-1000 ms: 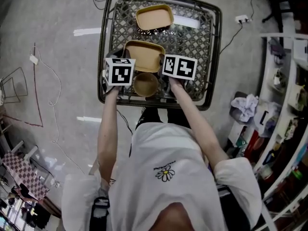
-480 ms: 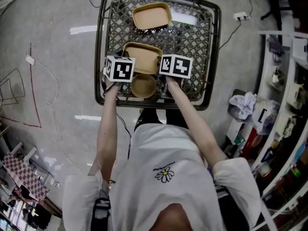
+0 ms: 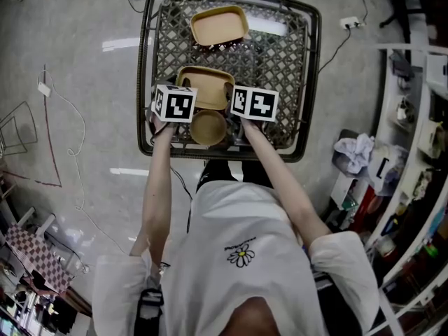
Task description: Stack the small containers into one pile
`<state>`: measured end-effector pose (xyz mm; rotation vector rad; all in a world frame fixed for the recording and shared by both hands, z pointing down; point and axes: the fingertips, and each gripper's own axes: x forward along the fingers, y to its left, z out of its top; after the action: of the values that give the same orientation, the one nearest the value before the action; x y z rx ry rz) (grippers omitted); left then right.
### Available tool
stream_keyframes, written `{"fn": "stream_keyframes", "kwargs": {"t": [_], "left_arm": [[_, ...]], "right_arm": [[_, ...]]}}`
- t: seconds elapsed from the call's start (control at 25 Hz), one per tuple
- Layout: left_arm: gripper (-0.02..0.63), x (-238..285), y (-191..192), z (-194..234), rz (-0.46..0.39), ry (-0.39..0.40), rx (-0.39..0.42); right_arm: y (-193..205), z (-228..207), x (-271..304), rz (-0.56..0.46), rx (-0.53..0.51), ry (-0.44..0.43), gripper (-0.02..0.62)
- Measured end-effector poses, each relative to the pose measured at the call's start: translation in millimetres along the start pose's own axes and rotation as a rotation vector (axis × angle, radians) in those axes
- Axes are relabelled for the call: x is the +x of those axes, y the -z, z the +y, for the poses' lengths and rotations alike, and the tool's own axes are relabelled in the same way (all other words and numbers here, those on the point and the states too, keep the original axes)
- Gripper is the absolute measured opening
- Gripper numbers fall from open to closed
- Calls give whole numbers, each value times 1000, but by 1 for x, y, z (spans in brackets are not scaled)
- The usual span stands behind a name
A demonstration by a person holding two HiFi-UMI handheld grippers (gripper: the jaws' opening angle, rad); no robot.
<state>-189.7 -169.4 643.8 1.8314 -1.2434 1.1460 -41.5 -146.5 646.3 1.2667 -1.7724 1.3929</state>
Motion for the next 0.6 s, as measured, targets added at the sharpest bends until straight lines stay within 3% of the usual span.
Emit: {"fn": "stream_keyframes", "kwargs": {"t": [0.36, 0.6], "left_arm": [[150, -12, -9, 1, -34, -5, -51], [150, -62, -58, -1, -195, -4, -123]], "right_arm": [[-11, -2, -10, -26, -4, -16, 154], [-48, 11, -47, -164, -92, -29, 153]]}}
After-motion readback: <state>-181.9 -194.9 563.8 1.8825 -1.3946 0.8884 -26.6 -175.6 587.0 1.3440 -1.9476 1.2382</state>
